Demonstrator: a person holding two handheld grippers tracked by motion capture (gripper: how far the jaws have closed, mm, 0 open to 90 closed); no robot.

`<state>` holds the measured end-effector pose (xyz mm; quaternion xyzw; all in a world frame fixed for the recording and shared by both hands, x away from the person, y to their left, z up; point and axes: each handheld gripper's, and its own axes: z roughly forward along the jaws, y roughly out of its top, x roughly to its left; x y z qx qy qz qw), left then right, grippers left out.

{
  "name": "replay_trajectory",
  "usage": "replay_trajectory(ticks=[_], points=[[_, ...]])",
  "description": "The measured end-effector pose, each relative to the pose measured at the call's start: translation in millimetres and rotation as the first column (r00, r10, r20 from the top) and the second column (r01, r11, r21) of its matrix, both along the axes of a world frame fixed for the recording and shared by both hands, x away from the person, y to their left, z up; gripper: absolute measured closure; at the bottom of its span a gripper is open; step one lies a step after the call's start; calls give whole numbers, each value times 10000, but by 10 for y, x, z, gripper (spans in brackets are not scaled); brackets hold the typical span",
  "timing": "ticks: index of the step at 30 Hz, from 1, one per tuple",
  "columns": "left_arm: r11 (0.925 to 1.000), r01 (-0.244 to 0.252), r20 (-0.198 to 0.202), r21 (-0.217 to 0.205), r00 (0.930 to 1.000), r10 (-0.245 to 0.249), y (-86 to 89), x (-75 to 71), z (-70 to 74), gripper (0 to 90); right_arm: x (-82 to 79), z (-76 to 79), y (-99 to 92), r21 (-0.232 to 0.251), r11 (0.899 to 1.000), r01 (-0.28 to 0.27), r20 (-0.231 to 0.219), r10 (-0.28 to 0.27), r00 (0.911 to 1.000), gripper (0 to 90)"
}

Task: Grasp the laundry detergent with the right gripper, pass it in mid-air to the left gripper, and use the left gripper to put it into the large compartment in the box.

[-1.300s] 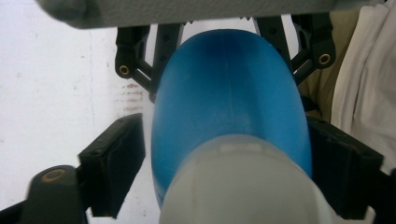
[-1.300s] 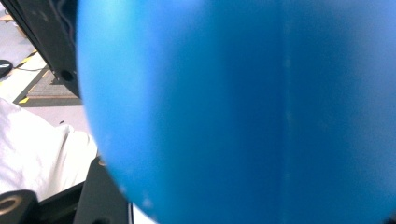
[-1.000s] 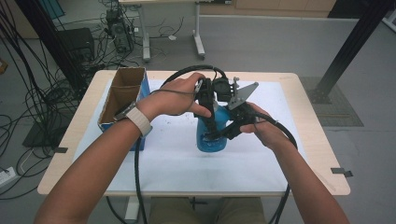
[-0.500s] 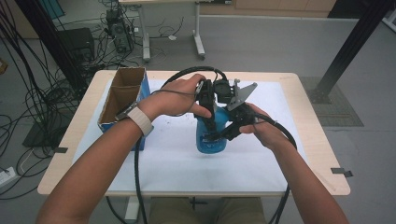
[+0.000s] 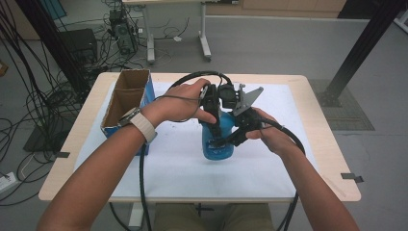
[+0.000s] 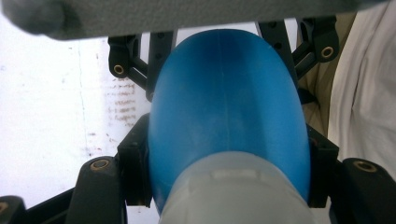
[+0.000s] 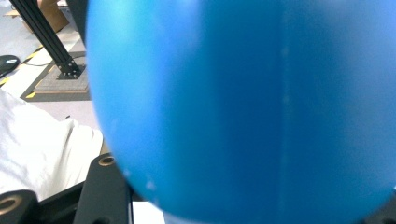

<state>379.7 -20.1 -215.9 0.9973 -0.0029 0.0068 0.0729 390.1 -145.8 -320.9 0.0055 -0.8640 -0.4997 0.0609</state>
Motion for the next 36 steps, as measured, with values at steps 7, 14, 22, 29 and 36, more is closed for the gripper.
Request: replay_trajectory(ticks=[7,14,22,29,36], points=[[10000,4,11,7,10000,-4,-3,-2,0,371,-2,4,-7,14,10000,-10,21,10,10000,419],[10000,-22,20,1,10000,22,-7,0,-4,371,-3,2,-18,-12,10000,7,19,-7,10000,419],[10000,-39,33,-34,10000,39,6,0,1,371,3,6,-14,32,10000,-14,42,14,10000,419],[10000,-56,8,-33,10000,56,6,8,5,371,7,8,-18,21,10000,-8,75,8,10000,419],[10000,-70,21,-50,10000,71,12,10,1,372,10,11,-15,-16,10000,-17,94,17,10000,419]])
